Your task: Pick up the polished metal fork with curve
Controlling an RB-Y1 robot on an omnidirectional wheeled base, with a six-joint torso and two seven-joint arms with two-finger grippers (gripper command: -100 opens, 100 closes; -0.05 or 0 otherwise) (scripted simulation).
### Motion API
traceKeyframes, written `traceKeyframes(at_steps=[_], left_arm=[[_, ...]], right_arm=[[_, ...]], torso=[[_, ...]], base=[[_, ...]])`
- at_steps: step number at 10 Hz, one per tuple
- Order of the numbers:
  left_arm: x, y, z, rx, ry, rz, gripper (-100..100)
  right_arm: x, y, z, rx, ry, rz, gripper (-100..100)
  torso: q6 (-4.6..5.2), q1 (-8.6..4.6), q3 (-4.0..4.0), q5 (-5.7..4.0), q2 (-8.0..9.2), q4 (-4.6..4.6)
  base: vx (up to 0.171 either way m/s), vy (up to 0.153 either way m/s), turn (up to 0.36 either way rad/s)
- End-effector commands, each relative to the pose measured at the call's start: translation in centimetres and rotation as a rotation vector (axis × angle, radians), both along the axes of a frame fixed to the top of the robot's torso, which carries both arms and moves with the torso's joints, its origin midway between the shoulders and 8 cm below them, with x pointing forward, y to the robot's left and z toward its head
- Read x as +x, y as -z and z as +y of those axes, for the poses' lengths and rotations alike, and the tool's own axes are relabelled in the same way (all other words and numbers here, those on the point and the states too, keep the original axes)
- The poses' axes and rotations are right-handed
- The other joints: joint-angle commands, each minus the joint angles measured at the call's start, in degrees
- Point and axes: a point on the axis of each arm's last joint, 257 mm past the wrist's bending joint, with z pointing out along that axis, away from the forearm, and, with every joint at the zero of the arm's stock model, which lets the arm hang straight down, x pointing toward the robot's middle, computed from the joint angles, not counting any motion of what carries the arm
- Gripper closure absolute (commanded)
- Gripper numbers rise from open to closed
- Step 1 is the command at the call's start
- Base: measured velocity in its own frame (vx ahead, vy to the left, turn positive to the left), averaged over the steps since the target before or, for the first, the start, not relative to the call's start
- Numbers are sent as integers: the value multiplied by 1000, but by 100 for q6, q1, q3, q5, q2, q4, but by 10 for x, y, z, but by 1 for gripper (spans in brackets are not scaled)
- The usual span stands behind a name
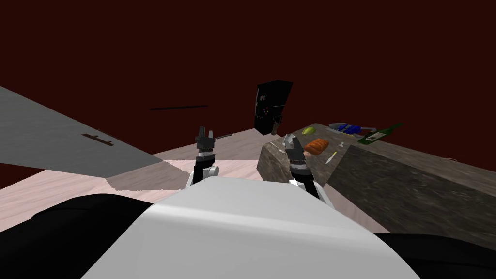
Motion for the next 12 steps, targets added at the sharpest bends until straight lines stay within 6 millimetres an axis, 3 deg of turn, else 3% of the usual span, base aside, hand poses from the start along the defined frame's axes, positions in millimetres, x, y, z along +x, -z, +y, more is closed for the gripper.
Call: traceKeyframes(at_steps=[1, 4, 5, 6, 7, 8, 9, 10, 11, 12], left_arm=[[0, 0, 0, 0, 0, 0, 0], [0, 0, 0, 0, 0, 0, 0], [0, 0, 0, 0, 0, 0, 0], [0, 0, 0, 0, 0, 0, 0], [0, 0, 0, 0, 0, 0, 0], [0, 0, 0, 0, 0, 0, 0], [0, 0, 0, 0, 0, 0, 0], [0, 0, 0, 0, 0, 0, 0], [0, 0, 0, 0, 0, 0, 0], [0, 0, 0, 0, 0, 0, 0]], right_arm=[[1, 7, 0, -39, -10, 13, -100], [6, 35, -5, -144, -27, 68, -100], [6, 36, -5, -153, -31, 70, -100], [7, 52, -9, -202, -38, 100, -100], [7, 52, -9, -211, -43, 101, -100], [9, 69, -14, -259, -50, 134, -100], [9, 69, -13, -271, -56, 135, -100], [9, 87, -20, -320, -64, 171, -100], [9, 87, -20, -332, -70, 172, -100], [9, 106, -27, -377, -77, 210, -100]], torso=[[0, 0, 0, 0, 0, 0], [3, -12, 0, -2, 0, 0], [1, -10, 0, -2, 1, 0], [3, -11, 1, -2, 2, 0], [1, -10, 0, -2, -1, 0], [4, -9, -1, -1, -1, 0], [1, -4, -1, 0, -1, 0], [4, -7, 0, 0, 1, 0], [1, -7, -1, -1, -1, 0], [5, -11, 0, -1, 1, 0]], base=[[22, 53, 72], [18, 44, 108], [13, 39, 69], [22, 45, 145], [25, 46, 73], [21, 64, 141], [17, 49, 76], [22, 52, 167], [19, 37, 72], [25, 49, 140]])
